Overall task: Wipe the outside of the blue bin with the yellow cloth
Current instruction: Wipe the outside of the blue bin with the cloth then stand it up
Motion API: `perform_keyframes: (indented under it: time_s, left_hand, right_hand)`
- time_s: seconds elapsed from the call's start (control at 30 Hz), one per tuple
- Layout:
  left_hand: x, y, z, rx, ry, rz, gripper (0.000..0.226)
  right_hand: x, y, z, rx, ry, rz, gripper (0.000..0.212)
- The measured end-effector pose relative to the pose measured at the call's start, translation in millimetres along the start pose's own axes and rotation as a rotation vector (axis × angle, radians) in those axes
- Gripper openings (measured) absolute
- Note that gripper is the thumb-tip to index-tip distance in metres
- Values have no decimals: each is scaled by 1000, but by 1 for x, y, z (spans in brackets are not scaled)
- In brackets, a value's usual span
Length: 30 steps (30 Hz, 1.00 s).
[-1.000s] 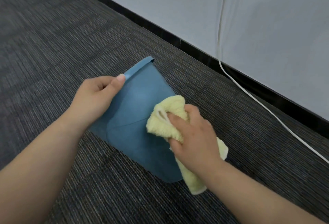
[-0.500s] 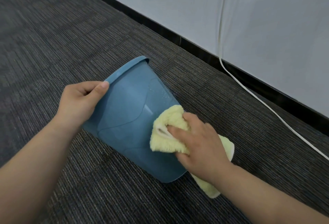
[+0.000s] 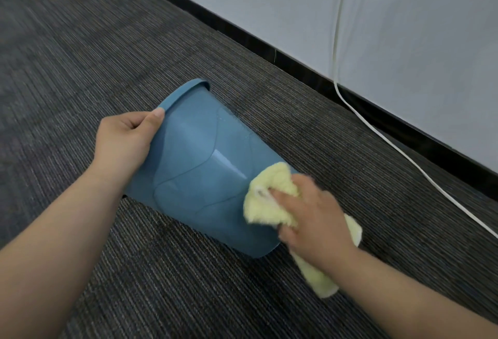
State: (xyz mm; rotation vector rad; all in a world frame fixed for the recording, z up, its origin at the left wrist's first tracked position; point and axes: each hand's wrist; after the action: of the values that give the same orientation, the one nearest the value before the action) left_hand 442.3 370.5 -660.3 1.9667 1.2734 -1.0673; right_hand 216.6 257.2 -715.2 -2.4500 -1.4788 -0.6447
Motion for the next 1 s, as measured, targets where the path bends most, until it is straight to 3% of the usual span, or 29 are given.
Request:
perform_keyframes:
  time_s: [0.07,0.13,0.37,0.53,0.73,0.8,0.9,1.0]
  left_hand:
    - [-4,1,2,-11,-6,-35,24]
    - [-8,0,6,-6,6,-26,30]
    - [-15,-2,11,2,1,-51,35]
    - [-18,-4,12,-2,23,-38,35]
    - [-15,-5,8,18,10,-53,34]
    - [-14,-4,7,11,13,-60,34]
    - [-13,-5,5,15,22,-58,31]
    - [-13,-7,2,31,-9,-42,19]
  right_hand:
    - [-12,10,-8,-74,74,222,46]
    - [-13,16,-5,-148,60,294,41]
    - [31,10,2,-84,-44,-85,56]
    - [0,19,-7,-145,-12,229,48]
    - [25,-10,4,35,-70,-109,61]
    - [11,-9,0,47,-80,-52,61]
    - [-10,-9,-8,10,-33,208,51]
    - [-5,-22,1,5,-62,110,59]
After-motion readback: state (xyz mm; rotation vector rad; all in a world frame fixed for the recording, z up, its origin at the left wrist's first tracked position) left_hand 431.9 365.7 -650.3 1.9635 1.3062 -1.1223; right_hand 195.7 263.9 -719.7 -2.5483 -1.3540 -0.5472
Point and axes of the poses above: each hand's wrist, its own y-axis towards the middle knuckle, its own z-axis out of the palm, x = y × z, and after that the axes turned 4 degrees about y, right-handed
